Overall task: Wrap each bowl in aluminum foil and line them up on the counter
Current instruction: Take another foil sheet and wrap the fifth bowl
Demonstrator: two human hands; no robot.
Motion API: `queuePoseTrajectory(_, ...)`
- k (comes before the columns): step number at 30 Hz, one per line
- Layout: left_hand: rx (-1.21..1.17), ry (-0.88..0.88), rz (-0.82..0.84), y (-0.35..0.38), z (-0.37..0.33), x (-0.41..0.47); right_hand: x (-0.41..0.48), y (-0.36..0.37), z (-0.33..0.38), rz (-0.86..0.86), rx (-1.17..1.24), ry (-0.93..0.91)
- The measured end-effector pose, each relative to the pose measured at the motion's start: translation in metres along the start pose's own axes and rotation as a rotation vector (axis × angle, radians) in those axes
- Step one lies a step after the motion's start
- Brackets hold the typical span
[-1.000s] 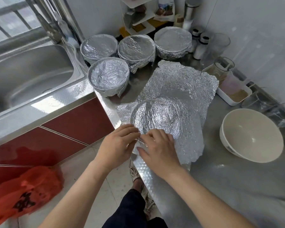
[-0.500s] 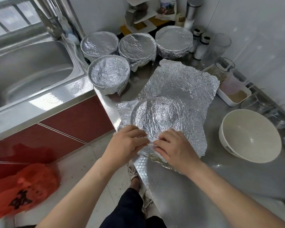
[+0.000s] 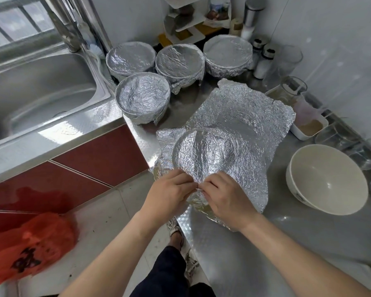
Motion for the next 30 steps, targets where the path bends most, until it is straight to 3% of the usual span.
queuePoseTrajectory(12,0.0,0.036,-0.163,-0.021,0.005,0.004,0.014,-0.016,0.022,-0.289,-0.043,0.131)
queuePoseTrajectory(18,0.032,-0.03,-0.07,-0.015,0.028,-0.011,0.018,0.006,0.028,-0.199,-0.105,0.236)
queuePoseTrajectory(22,0.035,-0.118,-0.01,-0.015,0.034,-0.016,0.013,-0.003,0.014,-0.139,0.077,0.317)
queuePoseTrajectory(26,-0.031,-0.168,-0.005,-0.019,0.024,-0.009,0.006,-0.014,-0.013,-0.1,0.208,0.298)
queuePoseTrajectory(30,-0.091,-0.129,0.048,-0.007,0.011,0.001,0.004,-0.01,-0.022,0.028,0.155,0.222)
Point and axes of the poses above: each hand's wrist, its own x-axis towards the middle knuckle, its own y-axis out of the palm, z = x × y, the point moved 7 cm from there along x, towards the middle knuckle, and after that the axes turned 1 degree about -y, right-handed, at the moved point
